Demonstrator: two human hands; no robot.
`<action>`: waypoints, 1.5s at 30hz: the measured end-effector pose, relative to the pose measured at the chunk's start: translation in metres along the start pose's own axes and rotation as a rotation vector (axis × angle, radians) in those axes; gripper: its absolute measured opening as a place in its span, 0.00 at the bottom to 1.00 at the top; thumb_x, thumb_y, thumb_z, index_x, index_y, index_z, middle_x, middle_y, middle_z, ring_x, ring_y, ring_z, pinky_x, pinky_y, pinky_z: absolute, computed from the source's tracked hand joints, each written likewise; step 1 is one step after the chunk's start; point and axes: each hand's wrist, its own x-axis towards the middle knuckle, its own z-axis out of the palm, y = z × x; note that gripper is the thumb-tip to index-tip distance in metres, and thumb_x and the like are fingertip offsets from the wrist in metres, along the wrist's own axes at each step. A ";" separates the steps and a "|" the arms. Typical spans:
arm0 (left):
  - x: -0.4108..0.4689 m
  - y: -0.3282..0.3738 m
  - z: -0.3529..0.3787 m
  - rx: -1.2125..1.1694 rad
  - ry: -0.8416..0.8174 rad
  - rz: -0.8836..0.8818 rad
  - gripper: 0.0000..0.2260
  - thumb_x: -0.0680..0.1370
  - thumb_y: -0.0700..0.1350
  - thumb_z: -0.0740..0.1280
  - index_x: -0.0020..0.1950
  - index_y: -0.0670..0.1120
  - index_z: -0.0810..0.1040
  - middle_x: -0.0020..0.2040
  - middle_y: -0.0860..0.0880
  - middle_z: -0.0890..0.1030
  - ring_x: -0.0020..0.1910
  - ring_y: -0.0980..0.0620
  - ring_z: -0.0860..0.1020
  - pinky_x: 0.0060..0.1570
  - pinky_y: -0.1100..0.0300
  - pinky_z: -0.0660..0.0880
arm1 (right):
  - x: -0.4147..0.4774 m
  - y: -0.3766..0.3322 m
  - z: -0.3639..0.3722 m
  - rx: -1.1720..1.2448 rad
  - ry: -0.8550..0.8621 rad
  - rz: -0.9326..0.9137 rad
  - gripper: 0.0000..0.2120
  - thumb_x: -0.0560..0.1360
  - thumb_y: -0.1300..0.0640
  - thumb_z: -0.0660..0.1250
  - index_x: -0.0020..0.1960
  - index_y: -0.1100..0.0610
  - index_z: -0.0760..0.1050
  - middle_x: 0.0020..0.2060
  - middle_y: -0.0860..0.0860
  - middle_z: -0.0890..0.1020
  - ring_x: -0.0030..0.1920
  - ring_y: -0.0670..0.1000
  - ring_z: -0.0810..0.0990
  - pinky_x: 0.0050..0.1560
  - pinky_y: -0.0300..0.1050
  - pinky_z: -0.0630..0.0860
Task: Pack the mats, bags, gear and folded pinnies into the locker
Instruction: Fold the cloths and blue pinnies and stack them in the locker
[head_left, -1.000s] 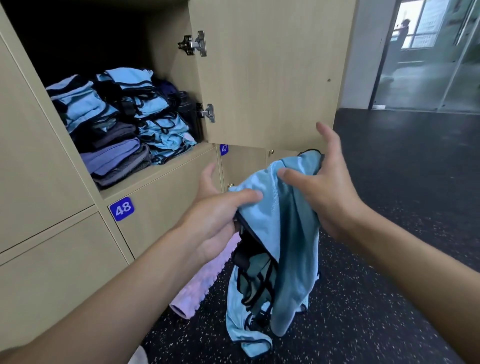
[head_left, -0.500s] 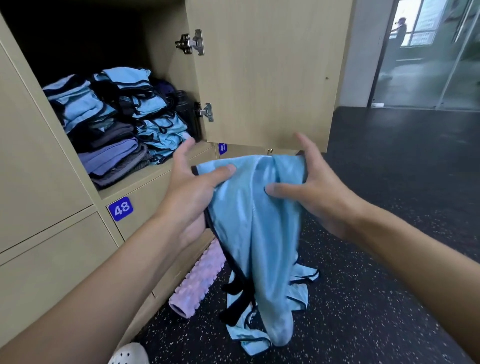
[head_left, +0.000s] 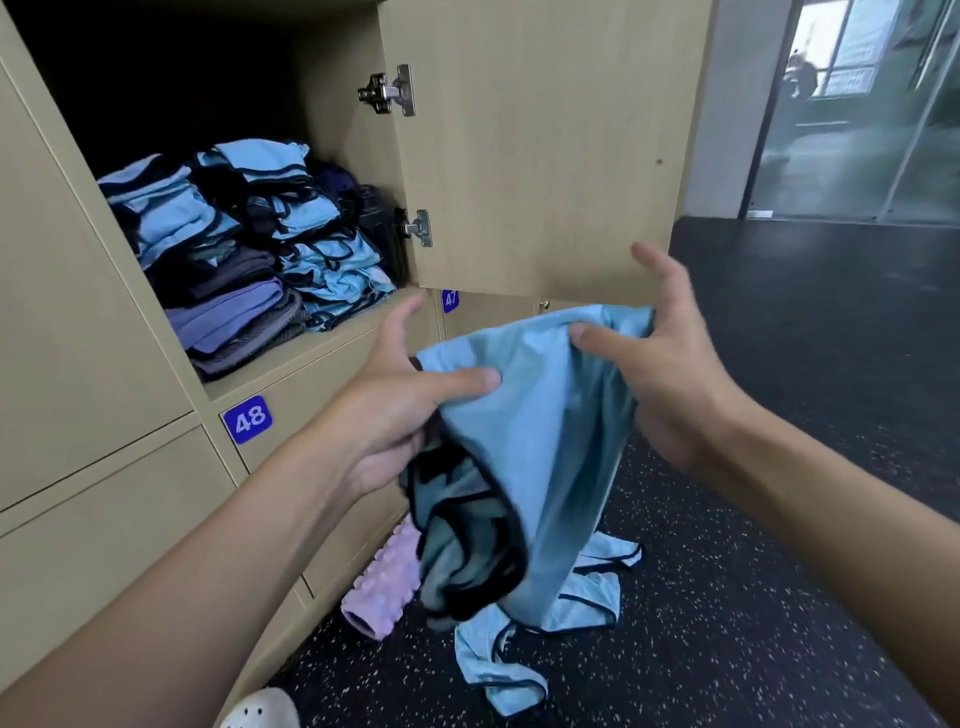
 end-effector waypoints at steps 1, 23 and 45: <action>0.000 -0.001 0.001 0.003 -0.010 0.000 0.43 0.71 0.29 0.73 0.75 0.63 0.61 0.57 0.39 0.83 0.45 0.46 0.84 0.46 0.54 0.82 | 0.001 0.000 -0.003 0.009 -0.004 0.002 0.39 0.72 0.63 0.75 0.72 0.36 0.60 0.62 0.51 0.70 0.57 0.55 0.82 0.57 0.56 0.80; -0.004 0.005 0.000 0.100 -0.211 -0.066 0.38 0.73 0.29 0.71 0.72 0.62 0.67 0.52 0.37 0.84 0.44 0.46 0.84 0.39 0.57 0.82 | 0.004 0.004 -0.009 -0.082 0.075 -0.050 0.27 0.72 0.60 0.75 0.65 0.42 0.69 0.60 0.50 0.72 0.58 0.56 0.80 0.56 0.55 0.81; -0.004 0.006 -0.009 0.027 0.078 0.074 0.34 0.73 0.31 0.73 0.70 0.59 0.68 0.48 0.38 0.81 0.40 0.47 0.81 0.36 0.59 0.79 | 0.006 0.001 -0.019 -0.115 -0.045 0.066 0.40 0.65 0.55 0.81 0.68 0.37 0.63 0.60 0.54 0.74 0.58 0.54 0.81 0.59 0.54 0.79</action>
